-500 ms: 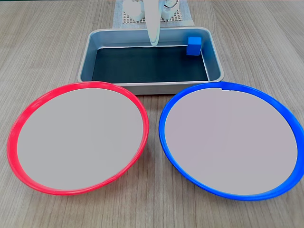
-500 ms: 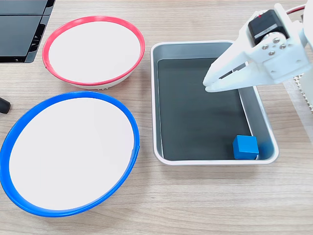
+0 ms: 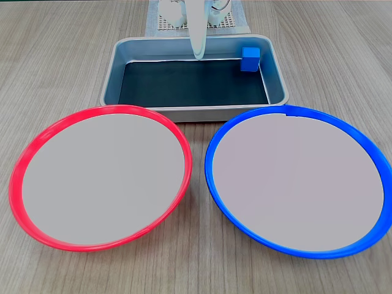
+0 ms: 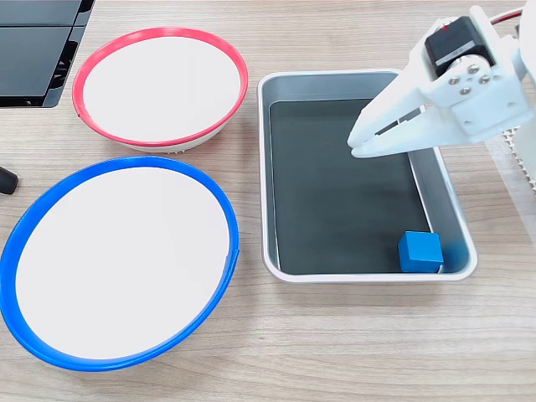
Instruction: Move a blue block from tray to blue dish
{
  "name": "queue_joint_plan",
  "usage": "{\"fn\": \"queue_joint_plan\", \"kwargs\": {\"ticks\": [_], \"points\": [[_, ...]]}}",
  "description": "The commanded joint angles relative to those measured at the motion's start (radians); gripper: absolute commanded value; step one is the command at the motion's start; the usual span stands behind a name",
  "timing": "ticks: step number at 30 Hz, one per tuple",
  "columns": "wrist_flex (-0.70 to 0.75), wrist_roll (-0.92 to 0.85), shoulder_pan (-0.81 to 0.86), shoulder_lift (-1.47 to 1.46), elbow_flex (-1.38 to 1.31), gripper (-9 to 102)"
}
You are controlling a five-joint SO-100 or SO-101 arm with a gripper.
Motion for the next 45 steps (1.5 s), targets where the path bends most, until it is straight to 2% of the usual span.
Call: {"fn": "queue_joint_plan", "kwargs": {"ticks": [1, 8, 15, 17, 18, 20, 22, 25, 27, 33, 39, 42, 45], "points": [[0.002, -0.005, 0.002, 0.025, 0.0, 0], [0.002, -0.006, 0.002, 0.025, 0.0, 0], [0.002, -0.089, -0.026, 0.021, -0.003, 0], [0.015, -0.334, -0.026, -0.023, -0.052, 7], [0.063, -0.643, -0.037, -0.118, -0.149, 8], [0.15, -1.054, -0.057, -0.265, -0.295, 7], [0.242, -1.318, -0.038, -0.423, -0.449, 7], [0.334, -1.615, -0.023, -0.629, -0.632, 4], [0.457, -1.917, -0.025, -0.833, -0.816, 1], [0.476, -2.246, -0.083, -1.118, -0.977, 9], [0.39, -2.485, -0.156, -1.35, -1.014, 16], [0.403, -2.648, -0.212, -1.405, -1.043, 21], [0.456, -2.711, -0.284, -1.388, -1.063, 21]]}}
